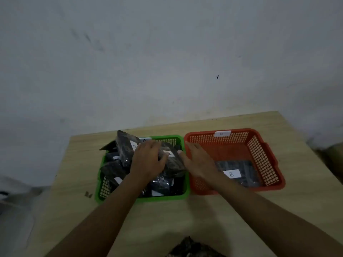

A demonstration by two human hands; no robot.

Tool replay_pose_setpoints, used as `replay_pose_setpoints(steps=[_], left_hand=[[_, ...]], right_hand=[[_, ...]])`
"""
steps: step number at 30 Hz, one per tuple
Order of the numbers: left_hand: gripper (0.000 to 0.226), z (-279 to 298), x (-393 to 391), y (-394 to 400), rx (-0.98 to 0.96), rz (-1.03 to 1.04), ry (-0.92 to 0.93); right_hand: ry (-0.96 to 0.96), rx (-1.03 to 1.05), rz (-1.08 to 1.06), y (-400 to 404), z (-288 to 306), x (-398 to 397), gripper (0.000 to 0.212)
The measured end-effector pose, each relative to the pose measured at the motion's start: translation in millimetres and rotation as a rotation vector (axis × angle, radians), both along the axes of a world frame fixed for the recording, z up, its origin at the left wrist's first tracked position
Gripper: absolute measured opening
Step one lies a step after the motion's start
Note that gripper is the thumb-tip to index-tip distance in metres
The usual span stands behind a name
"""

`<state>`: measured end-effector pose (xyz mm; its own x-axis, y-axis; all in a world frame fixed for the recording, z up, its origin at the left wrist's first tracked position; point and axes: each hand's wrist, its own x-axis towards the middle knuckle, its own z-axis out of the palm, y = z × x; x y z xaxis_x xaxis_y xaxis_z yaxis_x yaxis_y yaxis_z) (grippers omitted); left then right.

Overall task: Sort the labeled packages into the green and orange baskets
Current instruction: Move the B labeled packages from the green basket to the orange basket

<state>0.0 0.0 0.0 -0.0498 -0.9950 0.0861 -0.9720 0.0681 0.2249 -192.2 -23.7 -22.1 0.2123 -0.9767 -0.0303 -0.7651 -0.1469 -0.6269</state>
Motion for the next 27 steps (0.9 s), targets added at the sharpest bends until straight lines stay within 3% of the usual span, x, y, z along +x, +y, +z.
replay_pose_setpoints(steps=[4, 10, 12, 16, 18, 21, 23, 27], left_hand=[[0.057, -9.6, 2.2, 7.2, 0.056, -0.018, -0.060], [0.055, -18.0, -0.3, 18.3, 0.145, 0.041, 0.150], [0.052, -19.4, -3.0, 20.8, 0.155, 0.060, 0.293], [0.052, -20.5, -3.8, 23.3, 0.135, 0.223, 0.688], [0.056, -17.8, -2.3, 24.6, 0.144, 0.301, 0.916], [0.055, -13.0, -0.2, 21.9, 0.125, 0.323, 1.110], [0.052, -10.5, 0.8, 18.1, 0.160, 0.321, 1.168], [0.040, -5.5, 9.8, 16.7, 0.223, 0.299, 1.079]], right_hand=[[-0.041, 0.219, -0.101, 12.8, -16.0, 8.9, 0.057], [-0.125, 0.261, -0.202, 26.2, -22.2, 18.3, 0.051], [-0.218, 0.289, -0.250, 26.9, -22.0, 21.9, 0.044], [-0.747, 0.565, -0.405, 26.4, -13.1, 23.7, 0.036], [-0.861, 0.618, -0.432, 27.5, -6.4, 17.9, 0.046], [-0.951, 0.661, -0.445, 30.8, 1.5, 8.0, 0.053], [-0.990, 0.661, -0.431, 33.1, 2.4, 6.0, 0.054], [-1.015, 0.646, -0.377, 32.6, -0.2, 9.6, 0.057]])
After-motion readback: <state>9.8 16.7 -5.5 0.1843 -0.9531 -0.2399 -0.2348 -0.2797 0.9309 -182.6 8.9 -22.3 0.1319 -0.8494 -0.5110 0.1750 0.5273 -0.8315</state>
